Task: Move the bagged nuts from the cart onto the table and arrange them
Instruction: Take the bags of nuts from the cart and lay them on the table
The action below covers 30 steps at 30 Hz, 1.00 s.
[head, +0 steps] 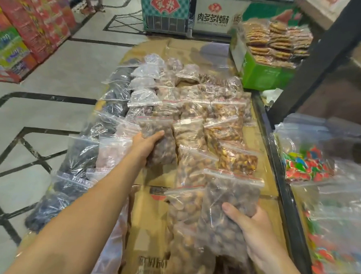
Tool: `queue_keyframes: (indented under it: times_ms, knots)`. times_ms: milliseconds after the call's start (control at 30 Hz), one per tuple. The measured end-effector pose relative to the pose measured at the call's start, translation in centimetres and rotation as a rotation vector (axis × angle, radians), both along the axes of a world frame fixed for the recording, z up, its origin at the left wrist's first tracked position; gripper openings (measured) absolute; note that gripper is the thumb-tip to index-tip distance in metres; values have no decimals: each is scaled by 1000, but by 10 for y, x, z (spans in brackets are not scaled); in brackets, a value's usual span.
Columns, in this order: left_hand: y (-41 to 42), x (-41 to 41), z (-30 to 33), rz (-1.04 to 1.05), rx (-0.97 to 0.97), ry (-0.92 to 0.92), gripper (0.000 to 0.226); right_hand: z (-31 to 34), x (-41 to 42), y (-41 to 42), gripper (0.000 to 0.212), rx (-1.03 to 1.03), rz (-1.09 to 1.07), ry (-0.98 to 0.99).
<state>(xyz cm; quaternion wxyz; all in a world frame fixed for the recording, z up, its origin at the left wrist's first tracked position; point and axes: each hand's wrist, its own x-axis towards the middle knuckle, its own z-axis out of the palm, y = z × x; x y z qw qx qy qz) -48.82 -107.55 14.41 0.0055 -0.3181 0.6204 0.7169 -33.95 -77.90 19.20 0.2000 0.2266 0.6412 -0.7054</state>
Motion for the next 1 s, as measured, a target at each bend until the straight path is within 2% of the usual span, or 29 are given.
queue_keyframes:
  times_ms: [67,100,200,300,400,500,633,767,800,867,900,933,1000]
  knots:
    - [-4,-16,-8,-18,-1,-8,37,1,-4,-3,87,58,32,36]
    - [-6,-22,-15,-32,14,-17,46,2,-6,-4,86,77,43,53]
    - [-7,-34,-24,-21,-59,-75,71,5,-13,-8,58,112,91,90]
    - [8,-32,-9,-3,-213,-111,83,8,-16,-15,44,159,120,123]
    - [18,-28,6,-49,-364,-99,86,17,-16,-25,30,190,155,168]
    - [17,-16,28,-101,-332,-125,84,21,-12,-33,25,217,189,216]
    - [10,27,69,-261,-539,-82,82,21,-4,-48,44,203,218,248]
    - [-26,100,83,-374,-874,-8,65,5,-18,-90,85,121,157,231]
    - [-38,119,80,-395,-955,-17,65,1,-24,-105,85,130,148,238]
    - [-58,156,73,-421,-1042,-34,63,-4,-39,-135,58,151,126,249]
    - [-67,175,71,-424,-1072,-40,62,-8,-50,-151,52,124,118,229]
    - [-75,192,68,-426,-1109,-39,61,-8,-59,-168,60,91,103,193]
    - [-90,220,63,-437,-1171,-37,62,-18,-76,-195,93,66,104,137]
